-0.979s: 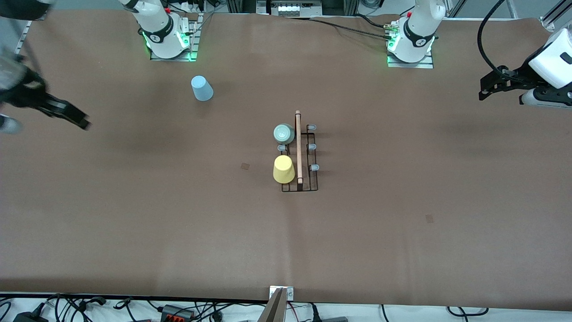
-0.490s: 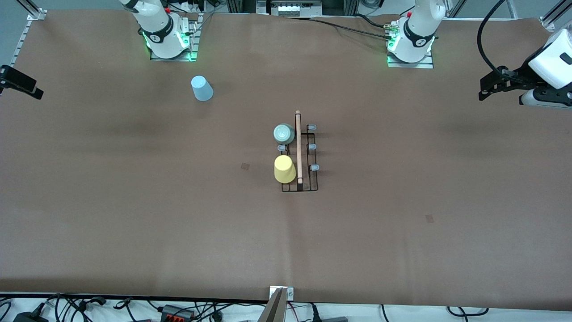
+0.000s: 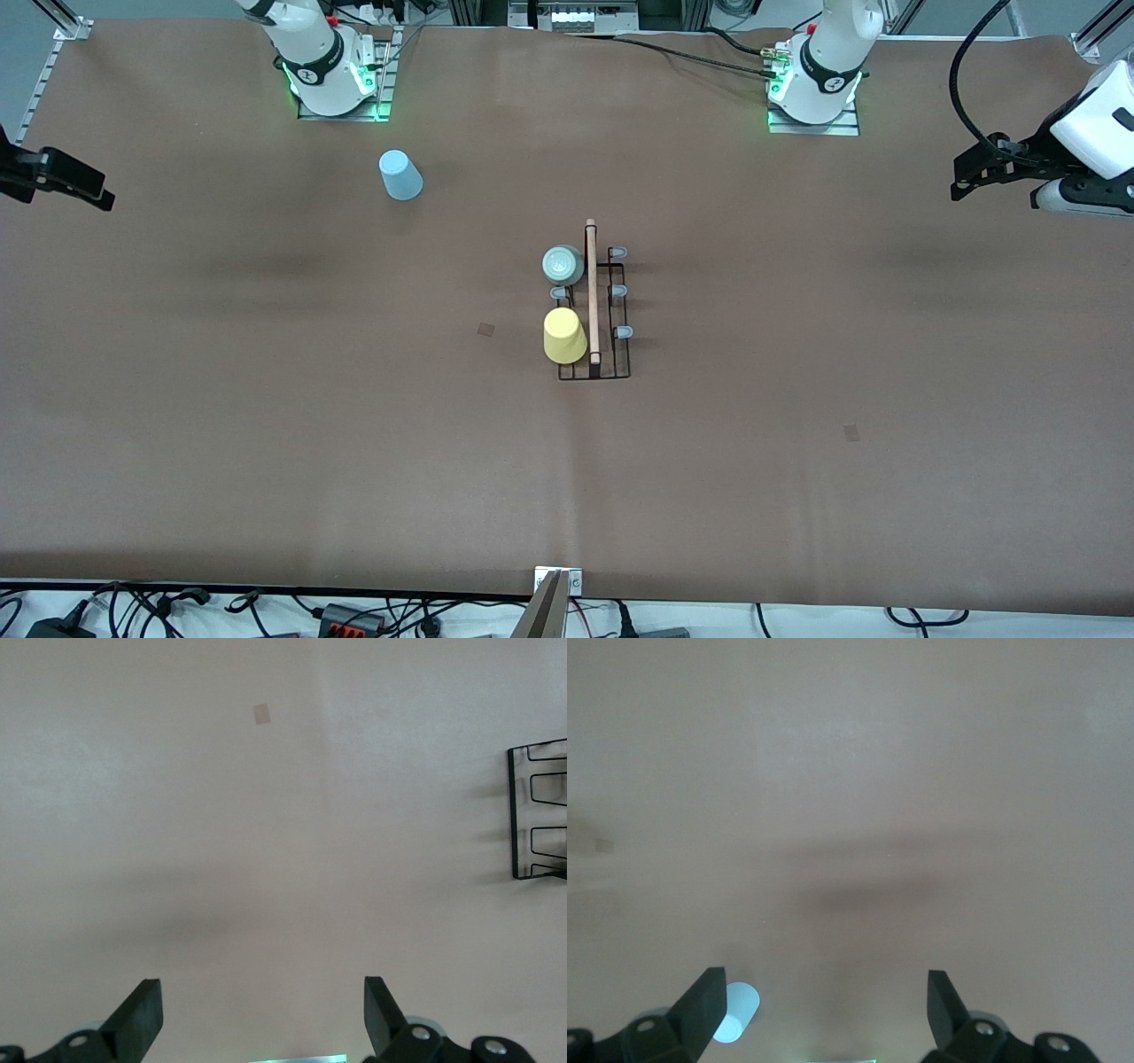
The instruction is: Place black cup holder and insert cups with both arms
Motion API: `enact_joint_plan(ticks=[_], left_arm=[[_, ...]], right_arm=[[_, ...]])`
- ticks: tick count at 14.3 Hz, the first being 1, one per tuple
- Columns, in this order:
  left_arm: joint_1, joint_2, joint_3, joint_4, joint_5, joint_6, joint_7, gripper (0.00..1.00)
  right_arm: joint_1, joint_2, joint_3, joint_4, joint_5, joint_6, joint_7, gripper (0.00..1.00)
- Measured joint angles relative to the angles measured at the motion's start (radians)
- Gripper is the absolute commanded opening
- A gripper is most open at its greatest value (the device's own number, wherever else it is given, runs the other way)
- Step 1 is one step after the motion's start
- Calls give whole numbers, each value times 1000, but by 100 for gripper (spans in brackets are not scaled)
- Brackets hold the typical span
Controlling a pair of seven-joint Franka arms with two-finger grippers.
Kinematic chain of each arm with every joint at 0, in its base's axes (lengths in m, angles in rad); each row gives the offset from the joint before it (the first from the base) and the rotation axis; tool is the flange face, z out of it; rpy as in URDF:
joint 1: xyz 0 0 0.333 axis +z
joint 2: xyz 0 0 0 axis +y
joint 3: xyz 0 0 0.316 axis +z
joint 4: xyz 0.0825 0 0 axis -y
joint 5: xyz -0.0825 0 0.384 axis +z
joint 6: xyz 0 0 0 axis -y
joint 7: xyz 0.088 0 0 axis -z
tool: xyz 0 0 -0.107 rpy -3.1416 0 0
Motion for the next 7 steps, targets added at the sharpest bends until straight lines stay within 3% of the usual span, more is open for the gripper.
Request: enact_joint_plan(ticks=[7], left_arm=[[17, 3, 2, 0, -16, -2, 0, 100]], right_arm=[[30, 27, 0, 9, -3, 30, 0, 100]])
